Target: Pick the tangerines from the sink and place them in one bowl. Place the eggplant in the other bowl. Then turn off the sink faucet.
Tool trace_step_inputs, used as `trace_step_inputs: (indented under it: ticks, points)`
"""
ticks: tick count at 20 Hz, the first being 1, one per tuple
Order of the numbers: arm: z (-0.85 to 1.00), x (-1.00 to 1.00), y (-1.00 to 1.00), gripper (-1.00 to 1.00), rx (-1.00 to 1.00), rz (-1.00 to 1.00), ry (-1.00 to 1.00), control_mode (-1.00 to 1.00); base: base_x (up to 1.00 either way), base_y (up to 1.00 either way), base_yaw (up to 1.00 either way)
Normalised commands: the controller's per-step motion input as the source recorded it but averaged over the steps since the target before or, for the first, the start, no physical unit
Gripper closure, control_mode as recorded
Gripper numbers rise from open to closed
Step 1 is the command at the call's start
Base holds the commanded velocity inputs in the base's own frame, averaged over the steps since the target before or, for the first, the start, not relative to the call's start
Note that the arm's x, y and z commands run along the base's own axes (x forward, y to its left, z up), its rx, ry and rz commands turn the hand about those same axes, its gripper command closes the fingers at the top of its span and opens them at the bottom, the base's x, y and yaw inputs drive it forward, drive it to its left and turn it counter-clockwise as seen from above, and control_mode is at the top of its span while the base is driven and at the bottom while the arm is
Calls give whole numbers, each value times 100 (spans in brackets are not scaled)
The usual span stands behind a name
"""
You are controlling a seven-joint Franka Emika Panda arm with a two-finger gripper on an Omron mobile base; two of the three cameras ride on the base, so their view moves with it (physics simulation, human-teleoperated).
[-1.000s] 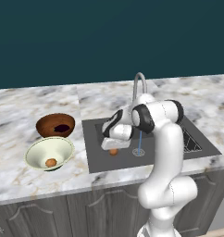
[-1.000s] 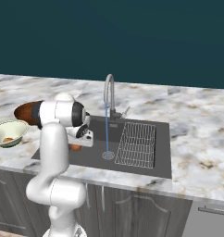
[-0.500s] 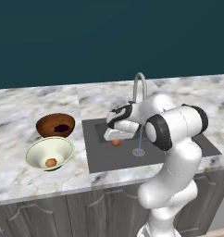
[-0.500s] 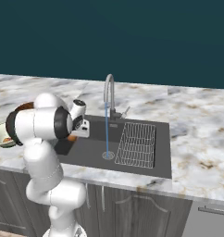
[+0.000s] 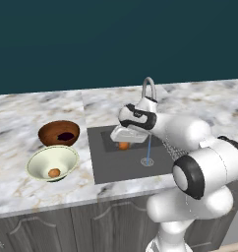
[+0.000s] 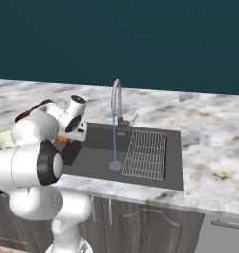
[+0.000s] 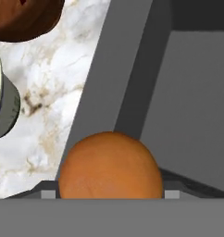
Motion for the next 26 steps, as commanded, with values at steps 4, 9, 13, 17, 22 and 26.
trace_step_inputs:
  ticks: [4,9,13,17,22,26]
  points:
    - [52,-49,33,100,8,0,6,-100,0,0,0]
    - [10,-52,58,100,2,-1,6,-100,0,0,0]
    - [13,-37,72,100,0,-2,1,-100,0,0,0]
    - [19,-5,66,100,0,-5,0,-100,0,0,0]
    - [17,2,56,100,0,-5,0,-100,0,0,0]
    - [4,16,48,100,0,-5,1,-100,0,0,0]
